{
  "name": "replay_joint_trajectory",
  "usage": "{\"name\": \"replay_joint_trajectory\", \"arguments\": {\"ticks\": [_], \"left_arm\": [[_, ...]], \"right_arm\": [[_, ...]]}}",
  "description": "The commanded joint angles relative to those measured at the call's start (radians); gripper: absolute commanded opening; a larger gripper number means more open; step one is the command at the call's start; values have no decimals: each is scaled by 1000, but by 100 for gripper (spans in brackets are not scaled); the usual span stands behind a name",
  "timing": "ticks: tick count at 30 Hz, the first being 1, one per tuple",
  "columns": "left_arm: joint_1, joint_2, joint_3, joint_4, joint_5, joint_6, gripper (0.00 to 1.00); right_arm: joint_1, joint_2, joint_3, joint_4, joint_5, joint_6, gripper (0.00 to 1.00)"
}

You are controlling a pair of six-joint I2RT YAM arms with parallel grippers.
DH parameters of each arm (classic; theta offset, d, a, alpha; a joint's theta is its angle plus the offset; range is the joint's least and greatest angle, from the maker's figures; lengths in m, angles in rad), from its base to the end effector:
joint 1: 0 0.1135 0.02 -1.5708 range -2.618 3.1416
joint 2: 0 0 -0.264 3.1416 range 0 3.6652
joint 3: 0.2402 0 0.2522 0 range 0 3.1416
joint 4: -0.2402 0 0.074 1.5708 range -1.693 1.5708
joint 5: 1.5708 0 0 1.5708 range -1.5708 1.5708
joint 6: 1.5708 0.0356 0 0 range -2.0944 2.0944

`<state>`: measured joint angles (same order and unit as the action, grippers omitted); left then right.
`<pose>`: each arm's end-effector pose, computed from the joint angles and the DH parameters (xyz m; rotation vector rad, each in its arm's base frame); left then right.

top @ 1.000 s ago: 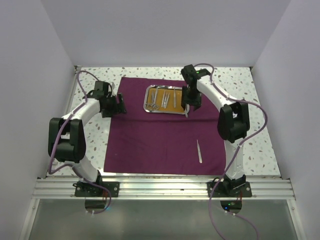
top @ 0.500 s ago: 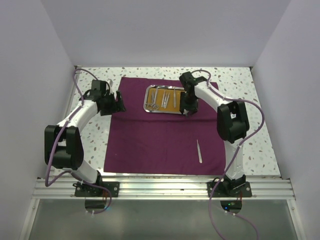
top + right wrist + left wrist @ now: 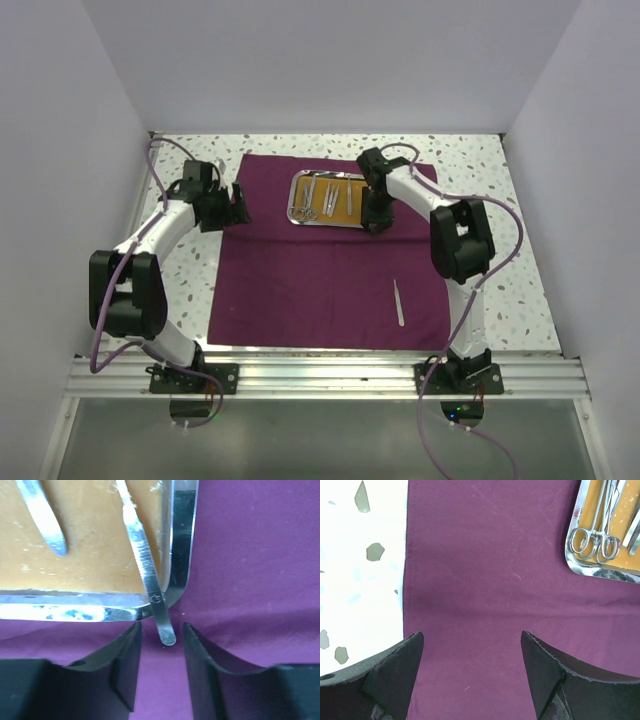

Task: Open and lay out the surgical kit
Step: Pick up the medical item from the container.

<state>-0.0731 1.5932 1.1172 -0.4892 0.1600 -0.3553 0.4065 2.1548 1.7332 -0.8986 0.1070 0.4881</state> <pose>0.3320 -0.0300 0.2288 -0.2964 2.5421 -0.3703 0.4063 0.1708 0.1823 0.1364 2.8665 0.0178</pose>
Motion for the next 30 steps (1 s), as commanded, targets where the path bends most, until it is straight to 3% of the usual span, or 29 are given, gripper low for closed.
{"name": "replay_joint_trajectory", "arguments": {"ticks": [1,8,15,30], "left_arm": [[2,-15,6,3,-4,7,83],[2,-9,10,3,0,7,82],[2,-6,26,-6,-8,10,82],[2,-4,59,-3,-22,13,82]], "right_arm": [[-3,0,-15,20,22,-16,38],[-1,57,3,40,22,-11,26],[-3,103,89,9,25,-23,1],[-3,44,353,-190,76,-54,0]]}}
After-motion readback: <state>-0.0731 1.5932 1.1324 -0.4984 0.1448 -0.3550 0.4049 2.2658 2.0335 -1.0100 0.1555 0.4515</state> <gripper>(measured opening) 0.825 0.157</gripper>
